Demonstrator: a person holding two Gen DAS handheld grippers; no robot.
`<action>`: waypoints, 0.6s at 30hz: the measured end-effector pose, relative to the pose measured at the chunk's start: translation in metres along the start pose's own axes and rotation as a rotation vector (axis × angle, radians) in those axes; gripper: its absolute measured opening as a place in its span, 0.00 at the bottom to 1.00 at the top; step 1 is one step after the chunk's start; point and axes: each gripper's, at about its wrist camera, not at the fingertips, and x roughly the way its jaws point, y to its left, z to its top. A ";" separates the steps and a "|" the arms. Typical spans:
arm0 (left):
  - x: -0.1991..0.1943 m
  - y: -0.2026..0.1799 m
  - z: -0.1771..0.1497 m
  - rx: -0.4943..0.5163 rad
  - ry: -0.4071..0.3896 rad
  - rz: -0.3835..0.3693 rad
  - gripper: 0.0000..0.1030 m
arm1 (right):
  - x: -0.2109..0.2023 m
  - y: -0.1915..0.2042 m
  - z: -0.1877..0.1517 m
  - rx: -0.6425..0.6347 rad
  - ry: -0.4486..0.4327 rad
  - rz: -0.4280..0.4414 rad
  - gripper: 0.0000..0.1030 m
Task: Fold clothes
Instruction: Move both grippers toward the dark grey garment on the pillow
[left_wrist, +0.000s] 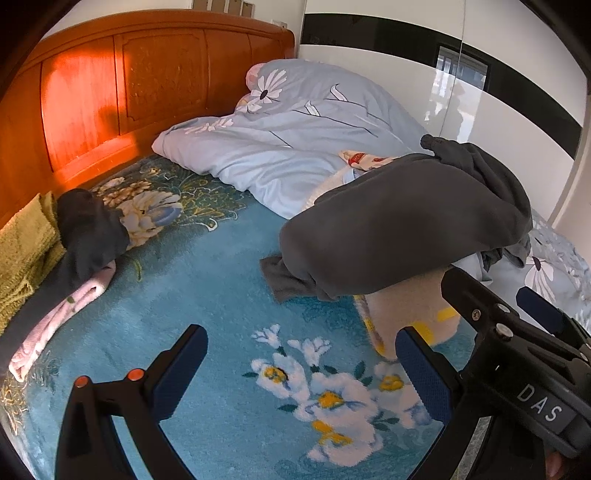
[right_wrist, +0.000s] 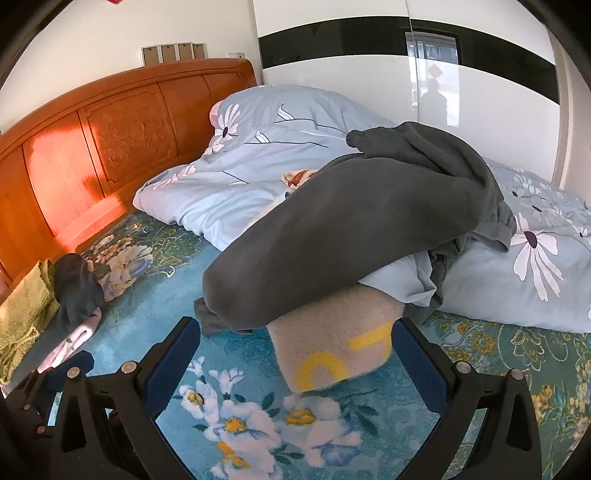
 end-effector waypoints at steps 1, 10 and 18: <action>0.001 0.000 0.000 0.001 0.001 0.001 1.00 | 0.001 0.000 0.000 0.001 0.002 0.000 1.00; 0.007 0.004 -0.002 -0.008 0.009 -0.001 1.00 | 0.009 0.000 -0.005 0.012 0.014 0.006 1.00; 0.010 0.008 -0.006 -0.011 0.020 0.003 1.00 | 0.015 0.001 -0.008 0.006 0.017 0.010 1.00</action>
